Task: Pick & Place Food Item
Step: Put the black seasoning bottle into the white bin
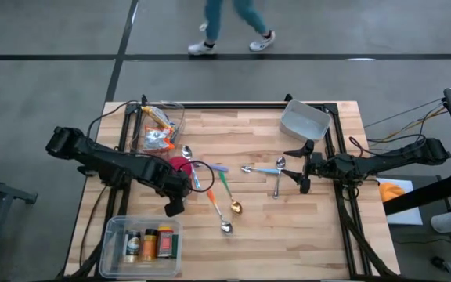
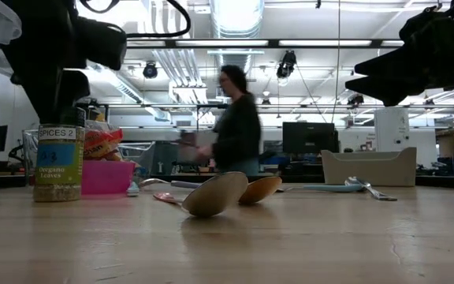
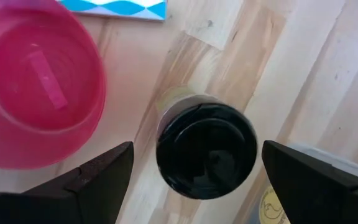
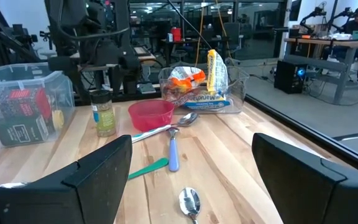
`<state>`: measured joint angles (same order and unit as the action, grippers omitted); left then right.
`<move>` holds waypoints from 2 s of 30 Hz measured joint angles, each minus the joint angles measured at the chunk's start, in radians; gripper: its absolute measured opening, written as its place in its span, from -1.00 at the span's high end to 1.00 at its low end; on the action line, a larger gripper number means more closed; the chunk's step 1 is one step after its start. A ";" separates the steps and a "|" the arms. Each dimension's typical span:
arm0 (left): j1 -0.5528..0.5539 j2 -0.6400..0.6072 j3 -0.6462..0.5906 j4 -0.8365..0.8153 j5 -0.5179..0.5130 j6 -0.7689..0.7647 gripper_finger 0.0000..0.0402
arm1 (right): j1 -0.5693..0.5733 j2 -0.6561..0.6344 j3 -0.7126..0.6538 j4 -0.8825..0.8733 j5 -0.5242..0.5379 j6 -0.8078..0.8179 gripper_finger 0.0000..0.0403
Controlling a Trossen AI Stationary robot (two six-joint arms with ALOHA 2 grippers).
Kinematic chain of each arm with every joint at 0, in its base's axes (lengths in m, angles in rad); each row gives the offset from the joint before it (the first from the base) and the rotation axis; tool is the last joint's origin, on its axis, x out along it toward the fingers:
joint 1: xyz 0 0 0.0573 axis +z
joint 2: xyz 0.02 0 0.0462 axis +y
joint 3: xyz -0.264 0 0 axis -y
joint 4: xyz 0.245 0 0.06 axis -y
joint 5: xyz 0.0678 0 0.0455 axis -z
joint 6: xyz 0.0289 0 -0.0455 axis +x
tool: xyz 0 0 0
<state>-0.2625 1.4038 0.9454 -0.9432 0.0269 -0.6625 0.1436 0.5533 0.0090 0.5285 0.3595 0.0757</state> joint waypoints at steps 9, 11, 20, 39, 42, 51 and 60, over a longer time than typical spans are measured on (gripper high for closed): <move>0.021 -0.001 -0.004 0.031 -0.023 0.058 -0.77 | 0.000 0.000 0.000 0.000 0.000 0.000 -0.63; 0.027 -0.001 -0.004 0.026 -0.023 0.058 -0.75 | 0.000 0.000 0.000 0.000 0.000 -0.002 -0.63; 0.031 -0.001 -0.004 0.023 -0.023 0.060 -0.32 | 0.000 0.000 0.000 0.000 0.000 -0.004 -0.63; 0.031 -0.002 -0.004 0.022 -0.029 0.062 -0.01 | 0.000 0.000 0.000 0.000 0.000 -0.004 -0.63; 0.031 -0.002 -0.004 0.022 -0.029 0.061 0.05 | 0.000 0.000 0.000 0.000 0.000 0.000 -0.63; 0.032 -0.002 -0.004 0.022 -0.029 0.061 0.02 | 0.000 0.000 0.000 0.000 0.000 -0.001 -0.63; 0.033 0.000 0.028 -0.043 0.000 0.046 0.03 | 0.000 0.000 0.000 0.000 0.000 -0.005 -0.63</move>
<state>-0.2291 1.4036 0.9735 -0.9860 0.0269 -0.6163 0.1436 0.5529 0.0090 0.5285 0.3595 0.0709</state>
